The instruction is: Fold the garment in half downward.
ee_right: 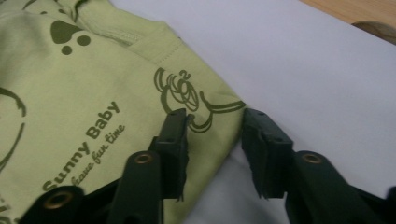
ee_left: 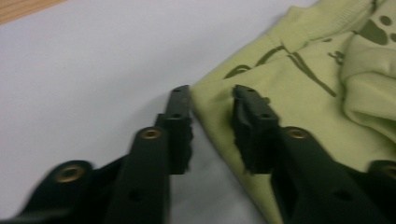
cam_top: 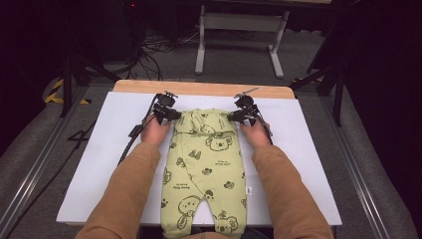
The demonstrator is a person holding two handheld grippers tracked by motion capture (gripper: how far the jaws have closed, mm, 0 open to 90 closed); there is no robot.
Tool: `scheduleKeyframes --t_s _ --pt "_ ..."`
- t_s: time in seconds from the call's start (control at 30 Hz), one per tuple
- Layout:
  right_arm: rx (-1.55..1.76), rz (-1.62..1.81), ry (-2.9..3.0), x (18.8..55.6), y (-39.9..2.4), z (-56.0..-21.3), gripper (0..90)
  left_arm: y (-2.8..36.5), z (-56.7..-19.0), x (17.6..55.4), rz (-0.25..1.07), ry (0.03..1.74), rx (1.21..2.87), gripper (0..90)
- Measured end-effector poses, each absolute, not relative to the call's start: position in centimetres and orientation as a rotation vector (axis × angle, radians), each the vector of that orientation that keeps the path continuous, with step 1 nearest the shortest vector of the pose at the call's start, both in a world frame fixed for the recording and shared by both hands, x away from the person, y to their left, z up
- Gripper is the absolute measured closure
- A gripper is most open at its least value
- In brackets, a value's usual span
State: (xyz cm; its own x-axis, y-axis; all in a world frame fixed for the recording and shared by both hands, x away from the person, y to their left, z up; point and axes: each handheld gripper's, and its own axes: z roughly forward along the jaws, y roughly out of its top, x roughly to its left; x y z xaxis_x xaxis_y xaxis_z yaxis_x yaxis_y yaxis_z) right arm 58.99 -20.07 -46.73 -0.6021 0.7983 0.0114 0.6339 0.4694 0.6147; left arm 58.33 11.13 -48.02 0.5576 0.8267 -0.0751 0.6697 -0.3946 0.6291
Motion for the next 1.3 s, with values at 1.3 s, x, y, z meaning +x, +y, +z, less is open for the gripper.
scheduleKeyframes --t_s 1.3 --pt "1.048 0.949 2.386 57.5 -19.9 -38.5 85.8 10.8 -39.8 56.6 0.552 1.039 2.121 86.6"
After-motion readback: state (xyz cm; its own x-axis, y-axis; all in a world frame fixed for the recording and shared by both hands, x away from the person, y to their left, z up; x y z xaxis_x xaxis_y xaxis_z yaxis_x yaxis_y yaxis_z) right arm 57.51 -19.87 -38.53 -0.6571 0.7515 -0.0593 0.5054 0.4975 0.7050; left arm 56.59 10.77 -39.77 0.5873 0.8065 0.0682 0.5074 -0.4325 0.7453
